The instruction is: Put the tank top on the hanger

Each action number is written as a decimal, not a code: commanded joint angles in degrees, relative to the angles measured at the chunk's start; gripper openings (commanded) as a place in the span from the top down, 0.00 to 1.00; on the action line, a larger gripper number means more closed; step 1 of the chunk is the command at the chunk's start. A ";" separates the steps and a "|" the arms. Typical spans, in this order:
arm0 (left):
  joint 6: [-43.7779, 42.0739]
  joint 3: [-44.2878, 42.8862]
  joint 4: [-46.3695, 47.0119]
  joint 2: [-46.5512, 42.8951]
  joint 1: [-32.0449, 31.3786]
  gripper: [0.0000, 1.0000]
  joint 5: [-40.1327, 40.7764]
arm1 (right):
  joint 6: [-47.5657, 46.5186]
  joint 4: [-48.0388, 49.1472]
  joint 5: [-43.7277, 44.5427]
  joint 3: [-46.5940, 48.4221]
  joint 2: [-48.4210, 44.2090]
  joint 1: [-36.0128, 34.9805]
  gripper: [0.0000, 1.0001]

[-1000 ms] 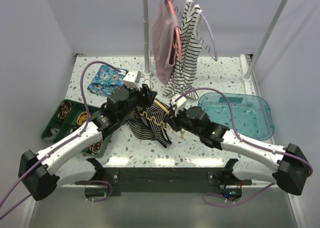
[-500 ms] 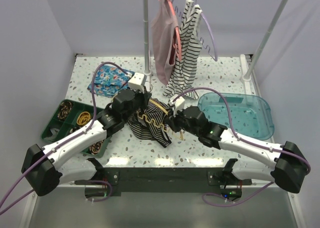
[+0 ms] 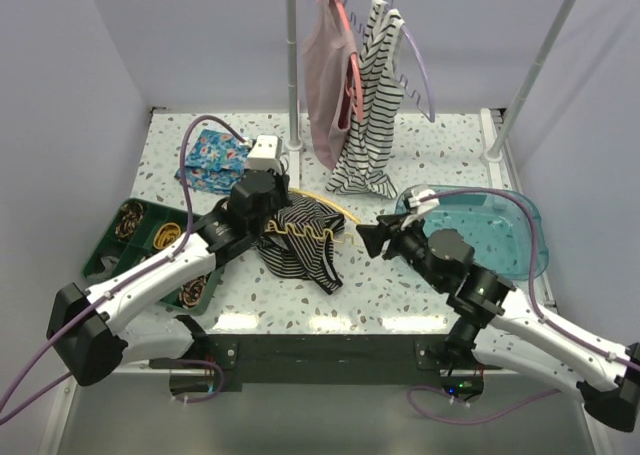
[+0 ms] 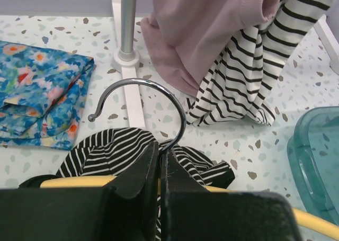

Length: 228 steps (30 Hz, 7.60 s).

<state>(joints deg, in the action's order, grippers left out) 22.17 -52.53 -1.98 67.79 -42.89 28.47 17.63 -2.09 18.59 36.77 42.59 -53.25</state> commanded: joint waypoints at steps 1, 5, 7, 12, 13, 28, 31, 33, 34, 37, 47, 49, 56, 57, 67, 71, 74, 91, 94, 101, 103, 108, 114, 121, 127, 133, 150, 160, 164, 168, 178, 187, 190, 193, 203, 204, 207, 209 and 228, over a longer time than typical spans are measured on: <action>1.64 -5.81 -0.02 2.52 -0.17 1.00 7.20 | 3.38 -1.87 -0.20 -5.39 -5.84 -0.18 0.43; 1.38 -8.37 -1.10 6.12 -0.17 1.00 10.55 | 3.20 1.81 -7.67 -10.66 -7.70 -0.18 0.45; 0.77 -9.51 -0.75 7.26 -0.17 1.00 11.69 | 3.11 5.23 -13.81 -12.24 -6.91 -0.18 0.47; 0.42 -12.68 -1.27 11.04 -0.26 1.00 12.66 | 3.82 12.89 -17.01 -13.57 3.71 -1.14 0.51; 0.33 -12.94 -1.27 11.40 -0.17 1.00 12.66 | 3.82 13.85 -16.49 -13.57 5.30 -1.76 0.51; 0.15 -15.05 -3.38 12.72 -0.17 1.00 11.52 | 0.22 14.83 4.16 -1.54 31.05 -14.24 0.44; 0.33 -15.06 -3.73 12.37 -0.26 1.00 11.17 | 0.04 14.48 5.31 0.13 33.43 -14.86 0.45; 0.33 -15.05 -3.82 12.19 -0.17 1.00 11.00 | 0.13 14.04 5.75 0.75 35.36 -15.30 0.46; 0.33 -15.05 -3.91 12.10 -0.26 1.00 10.82 | 0.21 14.04 6.28 0.75 35.72 -15.39 0.46; 0.33 -15.23 -4.26 12.10 -0.17 1.00 10.56 | 0.65 13.69 7.51 0.75 37.04 -15.74 0.48; 0.50 -15.49 -4.53 12.45 -0.26 1.00 9.76 | 2.32 13.78 8.74 0.40 39.59 -18.11 0.48; 0.50 -15.58 -4.79 12.54 -0.26 1.00 9.76 | 2.67 13.52 8.83 0.32 38.89 -18.20 0.48; 0.59 -16.11 -5.49 12.37 -0.26 1.00 9.15 | 3.29 13.42 8.92 0.05 40.73 -18.20 0.50; 0.59 -16.11 -5.49 12.28 -0.26 1.00 8.97 | 3.46 13.60 8.92 -0.21 41.08 -18.20 0.51; 0.94 -16.73 -8.65 11.23 -0.61 1.00 8.80 | 7.23 12.29 17.09 -4.60 36.26 -17.68 0.86; 1.21 -16.11 -9.88 9.73 -0.70 1.00 9.67 | 11.36 8.86 18.33 -6.36 30.81 -14.69 1.00; 1.38 -15.32 -10.50 8.06 -0.79 1.00 10.20 | 13.39 7.62 14.65 -8.29 26.24 -9.95 1.00; -0.03 -9.26 -8.58 0.41 -0.70 1.00 15.21 | 15.25 -0.45 1.71 -5.93 17.62 5.79 1.00; 0.32 -7.59 -6.04 -0.20 -0.70 1.00 16.61 | 14.81 -4.58 1.54 -2.94 17.09 6.76 1.00; 0.42 -3.90 0.12 -1.69 -0.79 1.00 21.36 | 13.05 -10.82 -1.98 1.80 16.13 9.22 1.00; -0.55 -2.58 3.71 -2.13 -0.79 1.00 21.89 | 12.35 -11.45 -3.20 2.25 15.42 9.48 1.00; -1.08 -3.89 6.37 -2.58 -0.70 1.00 20.49 | 12.34 -12.42 -4.88 2.43 16.82 9.48 1.00; 0.94 -4.68 6.11 -2.75 -0.79 1.00 17.85 | 13.57 -9.96 -6.90 0.58 18.84 9.57 1.00; 1.82 -4.07 7.34 -3.27 -0.79 1.00 18.64 | 14.28 -8.37 -8.39 0.40 20.52 9.48 1.00; 1.03 -3.45 10.32 -3.37 -0.79 1.00 19.79 | 14.28 -8.81 -8.31 0.32 19.37 9.49 1.00; -0.72 -3.02 11.20 -2.66 -0.70 1.00 21.97 | 14.54 -8.90 -8.39 0.23 18.50 9.48 1.00; -9.43 5.25 25.44 -6.44 -0.79 1.00 22.86 | 13.84 -17.51 -9.89 4.88 13.57 13.00 1.00; -11.63 7.71 27.55 -7.67 -2.72 1.00 22.86 | 11.03 -19.44 -14.46 10.42 16.29 19.32 1.00; -12.24 8.32 28.78 -7.58 -2.90 1.00 23.47 | 9.62 -21.20 -14.28 13.23 16.91 19.94 1.00; -12.86 8.67 29.66 -7.23 -3.07 1.00 24.00 | 9.00 -21.99 -14.90 15.25 17.79 20.21 1.00; -14.26 9.64 31.42 -6.97 -3.95 1.00 24.79 | 8.92 -22.69 -15.60 17.80 18.06 20.21 1.00; -14.70 10.70 32.91 -6.88 -4.65 1.00 24.88 | 7.77 -24.45 -15.16 22.20 20.16 20.21 1.00; -15.05 10.52 33.27 -6.53 -4.74 1.00 24.97 | 7.69 -24.19 -15.78 22.99 20.78 20.12 1.00; -15.58 10.17 33.79 -5.92 -4.92 1.00 24.97 | 7.34 -24.37 -16.30 23.69 21.31 20.21 1.00; -17.25 7.79 34.15 -3.28 -5.88 1.00 24.00 | 7.07 -25.07 -17.89 25.62 21.66 20.03 1.00; -17.16 7.80 34.15 -3.19 -5.97 1.00 24.00 | 7.16 -24.90 -17.54 25.98 21.66 20.12 1.00; -16.99 7.80 33.80 -3.01 -6.50 1.00 23.91 | 7.16 -24.81 -17.97 27.82 22.53 20.03 1.00; -17.08 7.19 33.62 -2.40 -7.11 1.00 23.91 | 7.68 -24.28 -18.50 29.40 23.50 19.94 1.00; -20.32 -3.89 30.19 3.58 -10.63 1.00 25.50 | 9.36 -23.66 -13.41 48.65 33.26 10.45 1.00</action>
<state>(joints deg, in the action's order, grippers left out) 3.31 -52.25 25.08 71.07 -52.38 53.39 26.55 -26.59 2.90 80.44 75.22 -42.39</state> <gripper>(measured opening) 0.052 0.018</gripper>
